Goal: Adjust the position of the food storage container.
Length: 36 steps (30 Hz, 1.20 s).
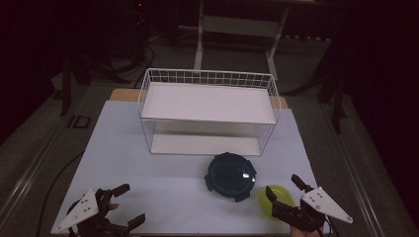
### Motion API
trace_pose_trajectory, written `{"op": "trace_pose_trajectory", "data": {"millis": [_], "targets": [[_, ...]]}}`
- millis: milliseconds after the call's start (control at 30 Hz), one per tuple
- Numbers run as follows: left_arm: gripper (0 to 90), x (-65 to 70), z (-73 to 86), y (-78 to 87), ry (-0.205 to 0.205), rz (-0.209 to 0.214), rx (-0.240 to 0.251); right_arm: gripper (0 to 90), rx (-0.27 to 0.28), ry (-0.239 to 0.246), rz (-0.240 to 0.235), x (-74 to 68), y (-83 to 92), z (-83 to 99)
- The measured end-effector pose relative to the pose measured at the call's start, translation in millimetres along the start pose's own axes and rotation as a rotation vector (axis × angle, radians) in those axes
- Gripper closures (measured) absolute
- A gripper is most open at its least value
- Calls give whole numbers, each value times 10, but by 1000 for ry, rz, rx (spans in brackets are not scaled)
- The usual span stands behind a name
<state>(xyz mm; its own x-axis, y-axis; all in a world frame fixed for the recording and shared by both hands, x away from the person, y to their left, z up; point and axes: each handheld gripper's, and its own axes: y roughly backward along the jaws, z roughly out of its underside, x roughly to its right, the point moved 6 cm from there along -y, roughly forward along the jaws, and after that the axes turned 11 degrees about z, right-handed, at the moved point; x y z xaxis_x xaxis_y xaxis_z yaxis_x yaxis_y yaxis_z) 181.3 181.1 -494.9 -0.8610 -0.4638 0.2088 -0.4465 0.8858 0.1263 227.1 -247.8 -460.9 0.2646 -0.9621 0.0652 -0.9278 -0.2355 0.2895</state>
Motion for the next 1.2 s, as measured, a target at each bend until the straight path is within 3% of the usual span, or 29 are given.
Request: {"op": "trace_pose_trajectory", "data": {"millis": [233, 633, 767, 833, 1067, 1200], "targets": [[0, 0, -4, -3, -4, -1, -1, 110, 21, 10, 2, -24, 72, -70], [0, -16, 2, -10, 2, 1, -1, 109, -1, 17, -29, -64, 76, -148], [0, -8, 0, -13, -1, -1, 1, 109, -30, 13, -51, -7, 16, -257], [0, -6, 0, -12, -1, -3, 0, 109, -43, 21, -29, 25, -27, -325], [0, -3, 11, -33, 4, 2, -3, 111, -59, 45, -61, 95, -185, -488], [0, -4, 12, -24, -2, -1, -6, 161, -66, 49, -91, 114, -270, -514]]}}
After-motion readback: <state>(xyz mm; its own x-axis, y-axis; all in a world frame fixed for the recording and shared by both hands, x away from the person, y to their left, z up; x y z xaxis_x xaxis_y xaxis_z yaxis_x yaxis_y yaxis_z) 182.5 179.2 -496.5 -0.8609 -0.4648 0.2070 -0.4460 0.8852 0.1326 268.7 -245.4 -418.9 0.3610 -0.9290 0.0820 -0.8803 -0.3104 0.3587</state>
